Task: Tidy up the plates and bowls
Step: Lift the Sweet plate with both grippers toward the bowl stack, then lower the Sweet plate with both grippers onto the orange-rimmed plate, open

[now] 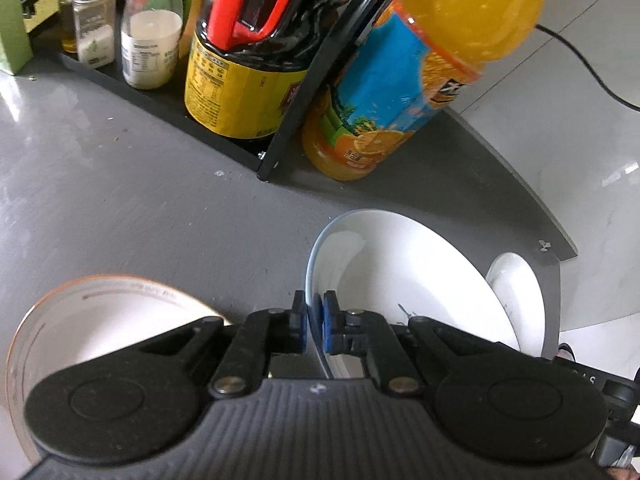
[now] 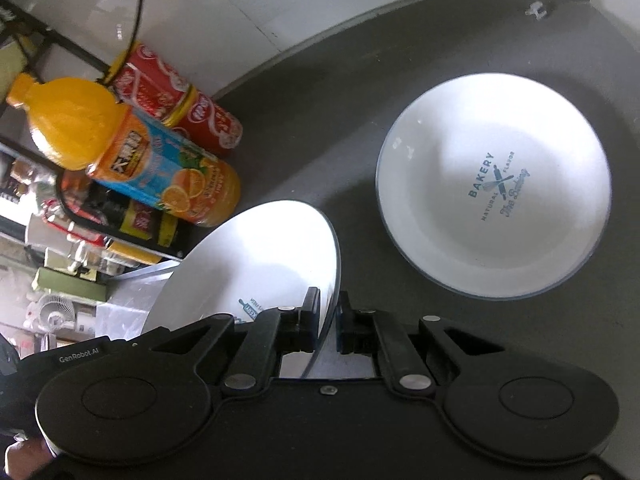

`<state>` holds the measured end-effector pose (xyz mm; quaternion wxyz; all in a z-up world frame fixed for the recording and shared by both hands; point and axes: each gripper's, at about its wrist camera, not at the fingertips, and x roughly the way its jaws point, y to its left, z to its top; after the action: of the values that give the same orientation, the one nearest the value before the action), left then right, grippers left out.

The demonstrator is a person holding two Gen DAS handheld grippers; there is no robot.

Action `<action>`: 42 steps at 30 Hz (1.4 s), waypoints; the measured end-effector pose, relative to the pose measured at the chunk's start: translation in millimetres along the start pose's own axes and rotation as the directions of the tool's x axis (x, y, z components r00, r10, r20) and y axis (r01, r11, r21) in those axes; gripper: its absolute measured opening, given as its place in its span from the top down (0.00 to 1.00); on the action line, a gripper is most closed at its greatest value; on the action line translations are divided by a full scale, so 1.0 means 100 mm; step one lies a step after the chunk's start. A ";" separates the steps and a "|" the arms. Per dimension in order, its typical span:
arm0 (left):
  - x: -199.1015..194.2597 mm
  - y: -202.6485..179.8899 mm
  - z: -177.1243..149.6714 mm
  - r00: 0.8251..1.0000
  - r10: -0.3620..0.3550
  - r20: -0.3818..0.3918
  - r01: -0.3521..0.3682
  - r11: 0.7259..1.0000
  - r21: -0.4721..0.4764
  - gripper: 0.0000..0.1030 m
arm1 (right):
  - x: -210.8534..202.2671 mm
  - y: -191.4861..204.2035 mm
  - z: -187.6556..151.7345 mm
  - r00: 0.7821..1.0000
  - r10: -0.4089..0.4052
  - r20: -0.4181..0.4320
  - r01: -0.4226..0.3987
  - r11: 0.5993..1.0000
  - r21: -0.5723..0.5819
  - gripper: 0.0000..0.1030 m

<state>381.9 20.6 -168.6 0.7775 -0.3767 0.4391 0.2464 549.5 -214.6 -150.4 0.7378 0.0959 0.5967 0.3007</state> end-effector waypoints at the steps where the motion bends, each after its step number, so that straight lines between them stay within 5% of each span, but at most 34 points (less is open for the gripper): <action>1: -0.05 0.00 -0.04 1.000 0.003 0.005 -0.003 1.000 -0.010 0.94 | -0.04 0.02 -0.01 1.000 0.007 0.007 -0.007 1.000 -0.019 0.93; 17: -0.73 0.42 -0.18 0.996 0.008 0.086 -0.001 0.997 -0.082 0.93 | -0.33 0.58 -0.42 0.994 0.090 0.060 -0.081 0.986 -0.146 0.91; 31: -0.88 1.10 -0.05 0.994 -0.104 0.020 0.105 0.994 -0.025 0.94 | -0.36 1.12 -1.08 0.992 -0.007 0.124 0.022 0.993 -0.119 0.91; 42: -0.83 1.48 -0.07 0.991 -0.126 -0.053 0.130 0.989 0.076 0.93 | -0.23 1.34 -1.66 0.985 -0.087 0.151 0.097 0.994 -0.059 0.90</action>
<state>231.2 98.5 -153.4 0.7954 -0.3789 0.4417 0.1693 347.1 -156.4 -109.3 0.7958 0.0657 0.5339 0.2779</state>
